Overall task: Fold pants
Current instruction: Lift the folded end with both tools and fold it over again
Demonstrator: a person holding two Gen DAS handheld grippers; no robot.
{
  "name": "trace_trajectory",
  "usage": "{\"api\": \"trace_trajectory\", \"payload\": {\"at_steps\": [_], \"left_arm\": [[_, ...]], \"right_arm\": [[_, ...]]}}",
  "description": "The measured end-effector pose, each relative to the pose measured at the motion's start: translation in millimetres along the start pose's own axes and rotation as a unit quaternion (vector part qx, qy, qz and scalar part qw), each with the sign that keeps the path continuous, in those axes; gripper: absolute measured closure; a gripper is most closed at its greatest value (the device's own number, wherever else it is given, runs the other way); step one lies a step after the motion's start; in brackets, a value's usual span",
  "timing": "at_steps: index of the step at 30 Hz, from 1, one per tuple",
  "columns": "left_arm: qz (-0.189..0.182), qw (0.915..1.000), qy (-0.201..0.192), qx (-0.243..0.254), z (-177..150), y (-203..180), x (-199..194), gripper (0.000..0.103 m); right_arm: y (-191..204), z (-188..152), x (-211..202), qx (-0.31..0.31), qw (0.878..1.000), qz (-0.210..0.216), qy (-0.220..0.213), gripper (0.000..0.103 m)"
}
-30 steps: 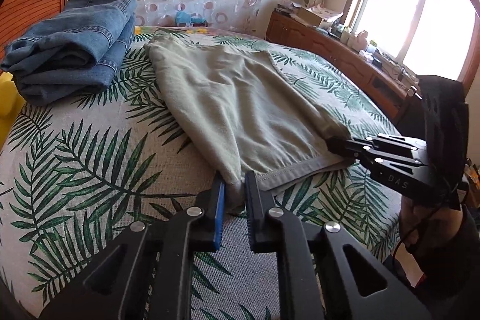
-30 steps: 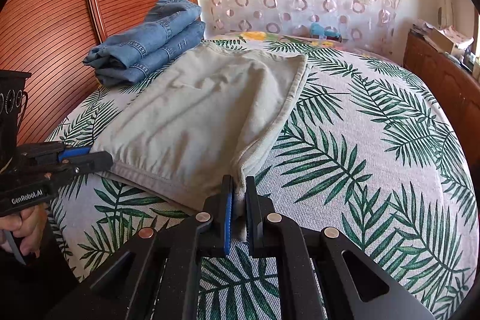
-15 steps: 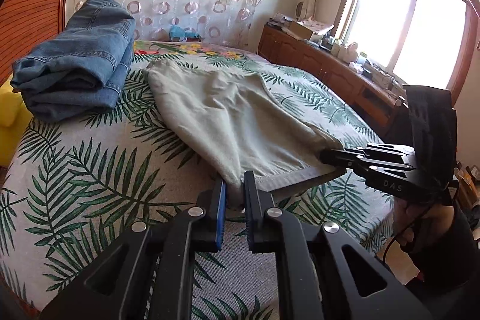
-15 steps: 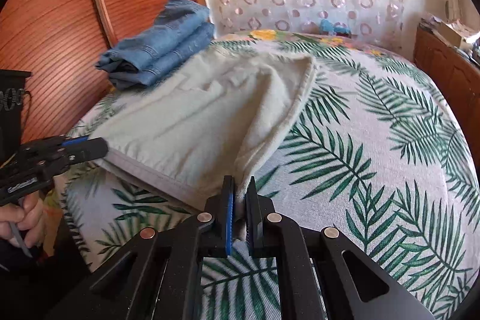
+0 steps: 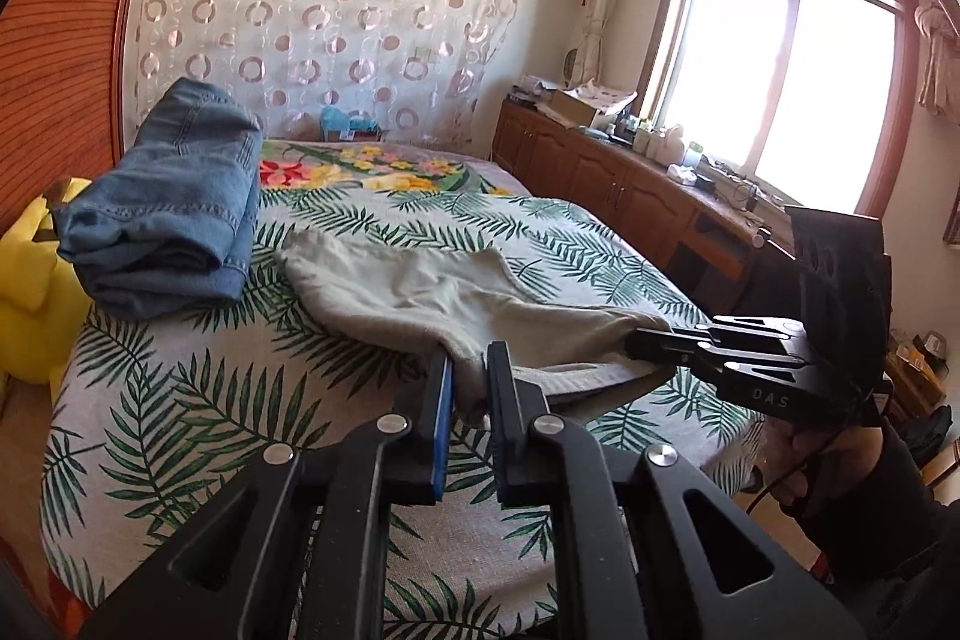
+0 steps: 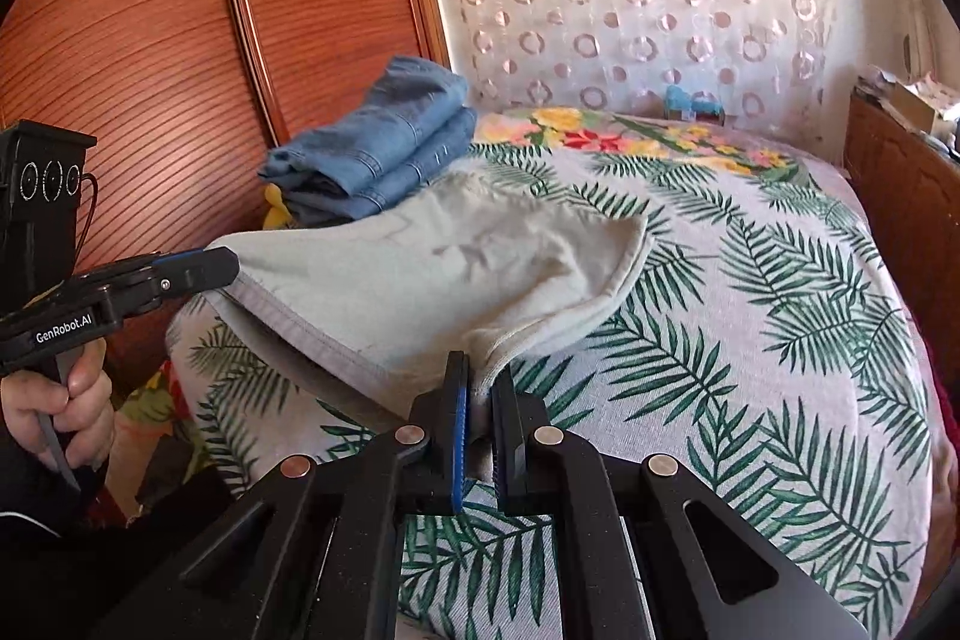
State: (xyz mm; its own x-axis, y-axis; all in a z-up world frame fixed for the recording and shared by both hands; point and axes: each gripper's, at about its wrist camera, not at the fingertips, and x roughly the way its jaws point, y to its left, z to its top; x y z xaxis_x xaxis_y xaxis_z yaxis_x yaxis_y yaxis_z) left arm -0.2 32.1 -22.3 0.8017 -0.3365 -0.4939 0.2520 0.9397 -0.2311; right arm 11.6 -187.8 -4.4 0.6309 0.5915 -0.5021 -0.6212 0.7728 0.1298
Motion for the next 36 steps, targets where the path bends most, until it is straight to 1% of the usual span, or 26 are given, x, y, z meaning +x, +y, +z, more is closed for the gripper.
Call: {"api": "trace_trajectory", "payload": {"at_steps": [18, 22, 25, 29, 32, 36], "left_arm": [[-0.012, 0.9990, -0.034, 0.025, 14.0, -15.2, -27.6, 0.091], [-0.010, 0.9991, -0.029, 0.028, 12.3, -14.0, -24.1, 0.091], [-0.007, 0.9998, -0.008, 0.019, 8.7, -7.4, -17.3, 0.091], [-0.004, 0.9999, 0.009, 0.007, 2.4, -0.7, -8.0, 0.091], [-0.006, 0.9999, 0.014, -0.006, 0.3, 5.3, -1.7, 0.091], [-0.001, 0.9999, 0.010, -0.012, 2.3, 11.6, 8.9, 0.091]], "right_arm": [[-1.3, 3.3, -39.5, -0.010, 0.999, 0.008, -0.042, 0.097], [-1.9, 2.1, -42.0, -0.014, 0.999, 0.010, -0.046, 0.097], [-4.4, 0.1, -32.1, -0.011, 0.999, 0.008, -0.042, 0.097], [-7.4, -3.6, -11.3, -0.004, 1.000, 0.002, -0.024, 0.097], [-10.2, -3.2, 1.7, 0.001, 1.000, 0.003, -0.013, 0.097], [-12.5, 5.6, 13.6, 0.002, 1.000, -0.001, -0.013, 0.097]]}}
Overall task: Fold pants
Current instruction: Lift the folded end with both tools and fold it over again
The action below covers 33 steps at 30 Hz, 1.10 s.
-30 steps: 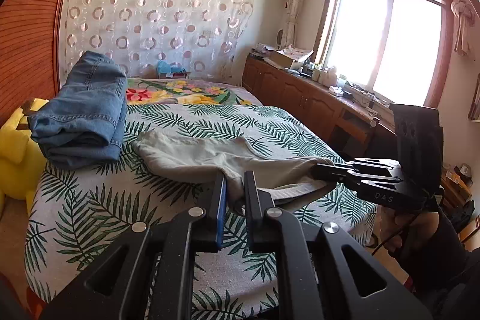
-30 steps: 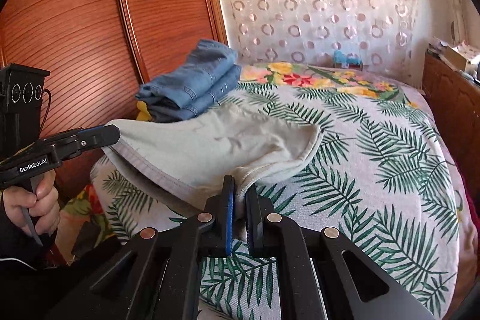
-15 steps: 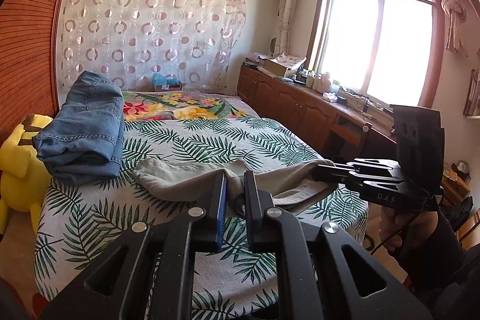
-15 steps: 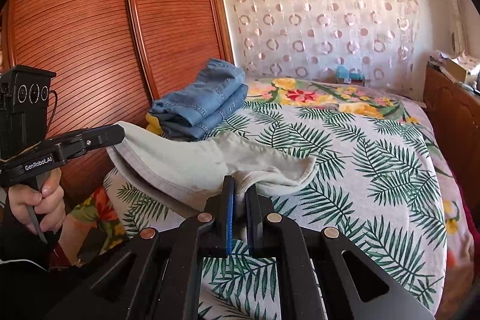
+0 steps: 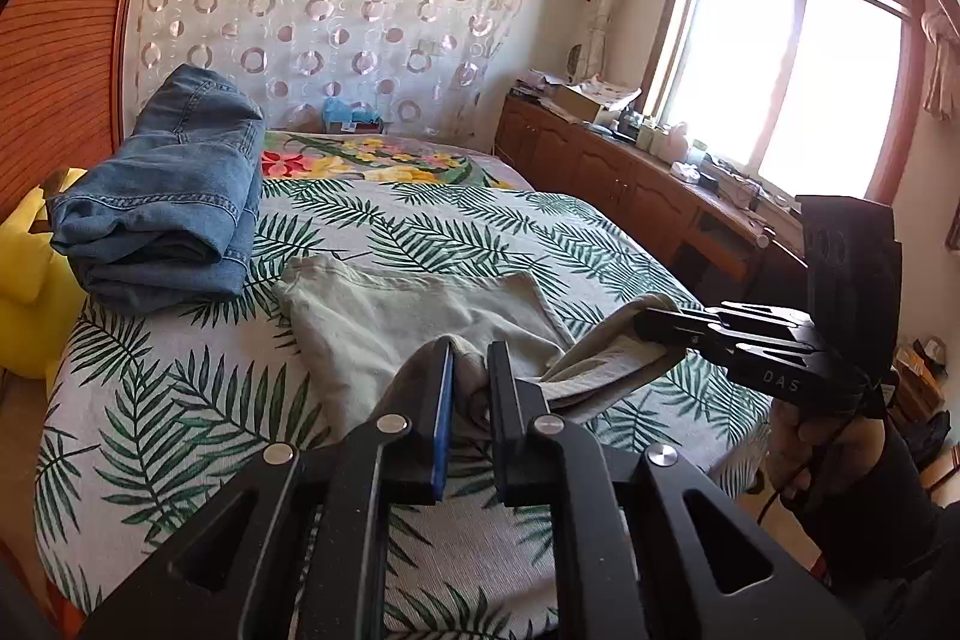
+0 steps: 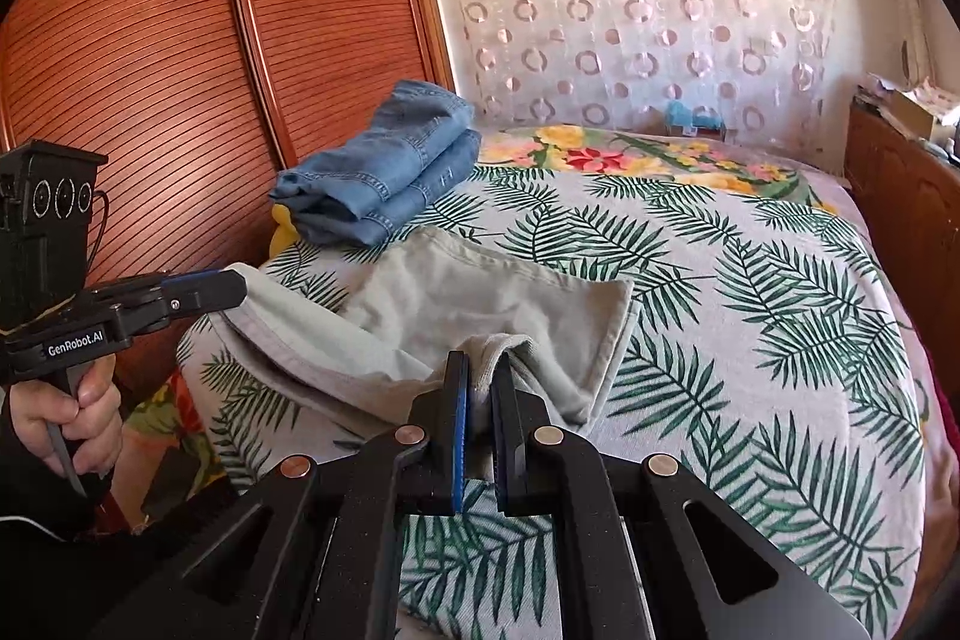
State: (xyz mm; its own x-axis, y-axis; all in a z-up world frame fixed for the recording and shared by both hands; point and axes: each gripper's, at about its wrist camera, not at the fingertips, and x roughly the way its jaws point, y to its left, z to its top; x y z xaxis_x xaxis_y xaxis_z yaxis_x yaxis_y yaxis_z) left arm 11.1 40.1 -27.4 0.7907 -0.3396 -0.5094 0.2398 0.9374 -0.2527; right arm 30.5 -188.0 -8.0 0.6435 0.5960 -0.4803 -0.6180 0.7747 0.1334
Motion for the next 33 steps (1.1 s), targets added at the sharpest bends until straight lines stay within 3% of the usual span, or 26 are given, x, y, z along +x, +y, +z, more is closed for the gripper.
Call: {"api": "trace_trajectory", "payload": {"at_steps": [17, 33], "left_arm": [[0.026, 0.9990, -0.036, 0.004, 39.9, 15.7, 25.3, 0.091], [0.059, 0.9981, 0.017, -0.002, 19.6, 30.6, 63.5, 0.091]], "right_arm": [[-12.7, 41.1, 55.9, 0.010, 1.000, -0.025, -0.015, 0.097], [-24.0, 34.4, 106.3, 0.022, 0.998, -0.034, 0.038, 0.097]]}}
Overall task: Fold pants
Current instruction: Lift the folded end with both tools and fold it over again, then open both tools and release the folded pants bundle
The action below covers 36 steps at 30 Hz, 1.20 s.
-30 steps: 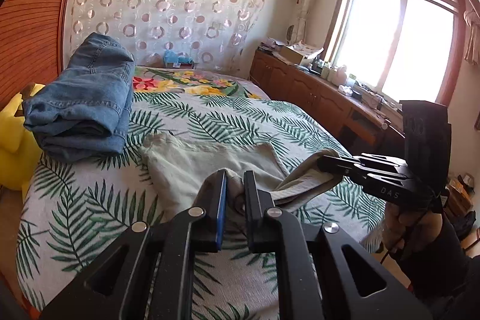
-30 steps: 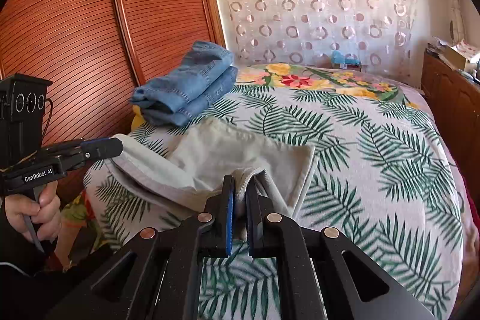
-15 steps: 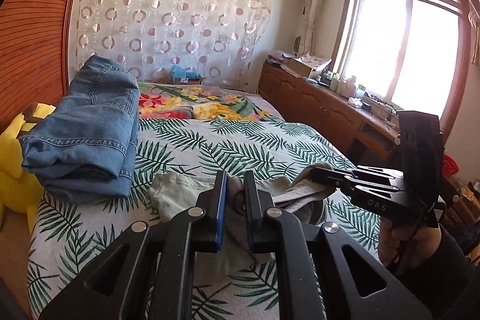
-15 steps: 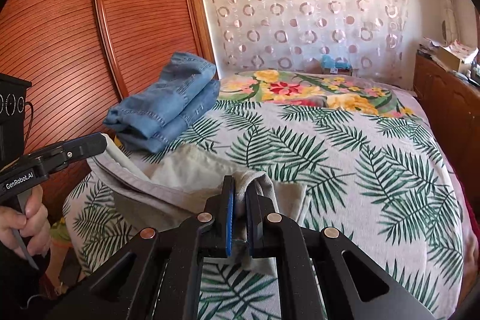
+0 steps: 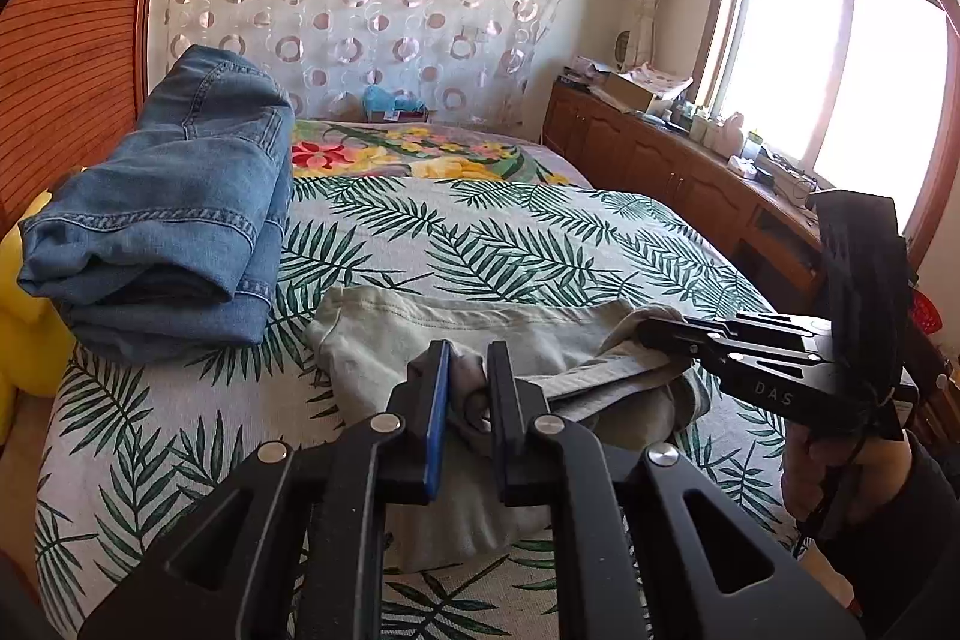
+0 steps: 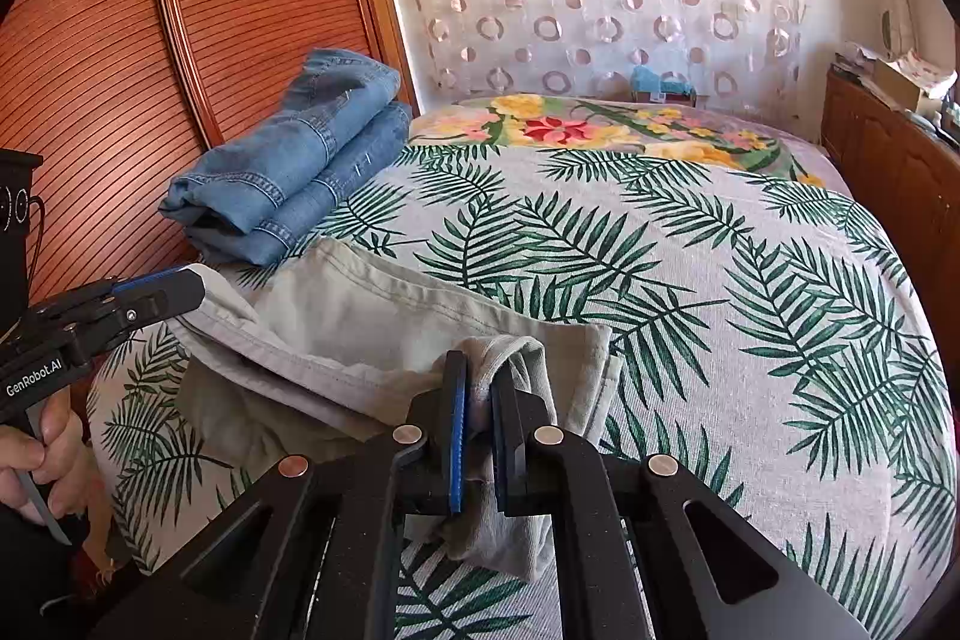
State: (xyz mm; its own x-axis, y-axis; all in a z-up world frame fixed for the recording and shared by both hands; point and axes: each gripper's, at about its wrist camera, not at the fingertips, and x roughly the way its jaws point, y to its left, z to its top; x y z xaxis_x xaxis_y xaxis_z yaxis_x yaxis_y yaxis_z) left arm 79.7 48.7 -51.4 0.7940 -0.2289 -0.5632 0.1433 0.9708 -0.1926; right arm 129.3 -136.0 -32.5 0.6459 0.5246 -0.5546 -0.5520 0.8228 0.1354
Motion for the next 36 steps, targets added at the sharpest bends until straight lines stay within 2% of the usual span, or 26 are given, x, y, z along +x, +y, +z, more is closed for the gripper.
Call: {"api": "trace_trajectory", "payload": {"at_steps": [3, 6, 8, 9, 13, 16, 20, 23, 29, 36], "left_arm": [[0.006, 1.0000, -0.003, 0.006, -1.9, -1.8, -1.5, 0.085], [0.008, 1.0000, 0.000, 0.002, -4.9, 0.3, -3.9, 0.072], [0.004, 1.0000, 0.003, -0.001, -6.2, 2.5, -4.5, 0.054], [0.002, 1.0000, 0.004, 0.000, -7.0, 3.5, -5.2, 0.053], [-0.002, 1.0000, 0.007, -0.003, -10.5, 6.9, -8.2, 0.026], [-0.002, 1.0000, 0.006, -0.005, -13.4, 7.1, -9.4, 0.024], [0.008, 0.9998, 0.015, 0.002, -16.5, 7.9, -4.4, 0.024], [0.012, 0.9997, 0.022, 0.000, -17.1, 9.4, -1.7, 0.024], [0.021, 0.9992, 0.034, 0.001, -19.4, 12.9, 4.5, 0.024], [0.041, 0.9978, 0.051, 0.011, -26.1, 18.8, 16.4, 0.024]], "right_arm": [[-0.6, 0.5, 2.2, 0.001, 1.000, -0.001, 0.003, 0.097], [-2.0, 0.5, 1.2, 0.001, 1.000, -0.001, 0.000, 0.097], [-3.1, 0.1, -0.8, 0.002, 1.000, -0.002, -0.003, 0.097], [-3.3, 0.5, -2.2, 0.002, 1.000, -0.003, -0.005, 0.097], [-4.8, 0.9, -9.7, 0.002, 1.000, -0.019, -0.016, 0.088], [-5.2, 0.9, -16.7, -0.002, 0.999, -0.023, -0.025, 0.083], [-4.2, -1.0, -28.4, -0.009, 0.999, -0.034, -0.033, 0.068], [-2.9, -4.4, -35.9, -0.015, 0.999, -0.035, -0.035, 0.063], [-3.4, -12.0, -26.4, -0.032, 0.999, -0.032, 0.005, 0.061], [-1.5, -2.9, 0.5, -0.045, 0.997, -0.029, 0.051, 0.061]]}}
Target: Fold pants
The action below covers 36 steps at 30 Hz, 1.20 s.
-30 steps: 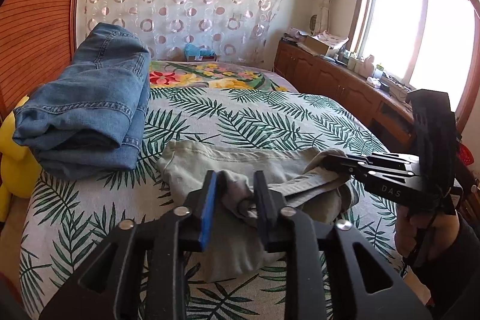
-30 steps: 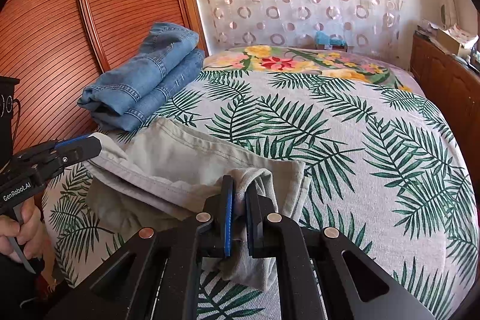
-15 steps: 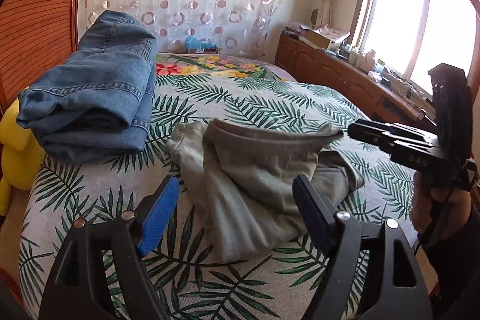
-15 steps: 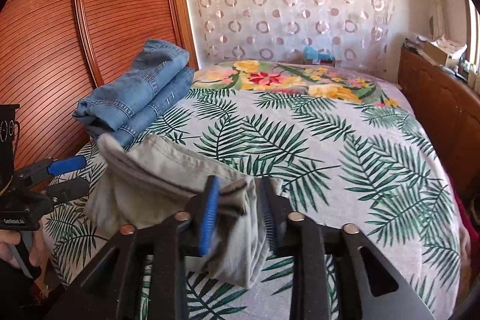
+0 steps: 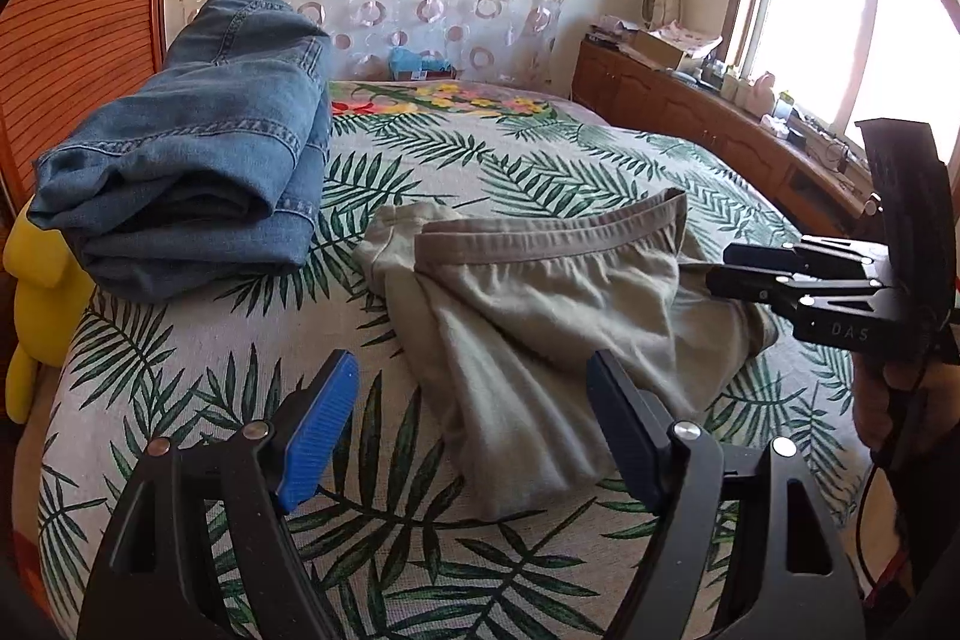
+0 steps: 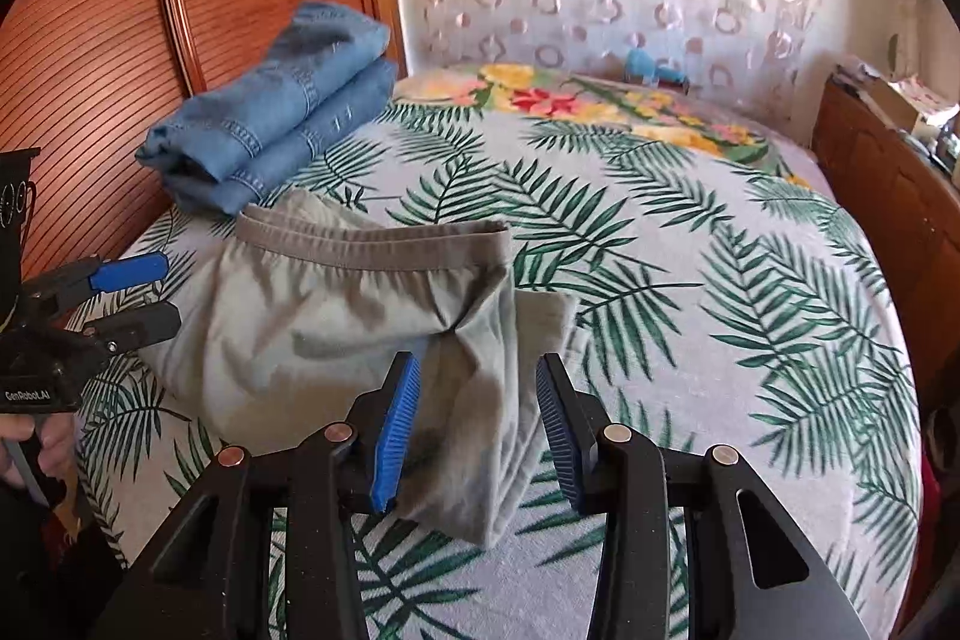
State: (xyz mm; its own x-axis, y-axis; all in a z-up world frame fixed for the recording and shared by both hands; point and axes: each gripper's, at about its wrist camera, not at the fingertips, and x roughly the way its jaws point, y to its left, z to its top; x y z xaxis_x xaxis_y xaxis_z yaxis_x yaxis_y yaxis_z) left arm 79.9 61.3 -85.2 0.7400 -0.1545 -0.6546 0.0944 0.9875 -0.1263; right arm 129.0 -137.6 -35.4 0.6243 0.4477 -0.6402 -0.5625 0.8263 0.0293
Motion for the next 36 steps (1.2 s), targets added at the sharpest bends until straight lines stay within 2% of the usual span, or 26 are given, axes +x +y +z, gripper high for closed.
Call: {"api": "trace_trajectory", "payload": {"at_steps": [5, 11, 19, 21, 23, 25, 27, 29, 33, 36], "left_arm": [[0.004, 0.9999, 0.011, 0.000, -3.0, 3.7, 5.4, 0.024], [0.009, 0.9996, 0.027, 0.002, -4.9, 2.9, 12.0, 0.024], [0.009, 0.9989, 0.046, 0.000, -5.7, 2.0, 19.0, 0.024], [0.011, 0.9988, 0.048, 0.000, -6.3, 1.1, 17.7, 0.024], [0.011, 0.9987, 0.050, 0.001, -6.8, 1.1, 18.0, 0.024], [0.013, 0.9986, 0.051, 0.003, -6.7, 0.9, 18.1, 0.024], [0.015, 0.9985, 0.052, 0.005, -6.6, 0.2, 18.3, 0.024], [0.016, 0.9984, 0.053, 0.007, -6.7, 0.0, 18.2, 0.024], [0.017, 0.9984, 0.054, 0.009, -6.7, -0.1, 18.2, 0.024], [0.016, 0.9984, 0.053, 0.011, -7.0, 0.3, 18.6, 0.024]], "right_arm": [[-3.1, -0.1, 5.5, -0.004, 1.000, -0.002, 0.015, 0.061], [-14.1, -23.7, -21.2, 0.018, 1.000, 0.011, 0.005, 0.061], [-15.8, -43.5, -29.6, 0.005, 1.000, 0.014, 0.025, 0.061], [-14.7, -43.6, -26.1, 0.005, 0.999, 0.018, 0.028, 0.068], [-12.7, -41.1, -24.0, 0.002, 0.999, 0.021, 0.028, 0.069], [-11.2, -38.6, -23.4, -0.002, 0.999, 0.027, 0.029, 0.076], [-11.0, -37.5, -21.9, -0.005, 0.999, 0.037, 0.030, 0.089], [-11.3, -37.9, -22.4, -0.011, 0.999, 0.038, 0.026, 0.093], [-20.8, -37.2, -34.2, -0.005, 1.000, 0.007, 0.002, 0.096], [-23.6, -39.5, -35.0, -0.003, 1.000, -0.001, 0.001, 0.096]]}}
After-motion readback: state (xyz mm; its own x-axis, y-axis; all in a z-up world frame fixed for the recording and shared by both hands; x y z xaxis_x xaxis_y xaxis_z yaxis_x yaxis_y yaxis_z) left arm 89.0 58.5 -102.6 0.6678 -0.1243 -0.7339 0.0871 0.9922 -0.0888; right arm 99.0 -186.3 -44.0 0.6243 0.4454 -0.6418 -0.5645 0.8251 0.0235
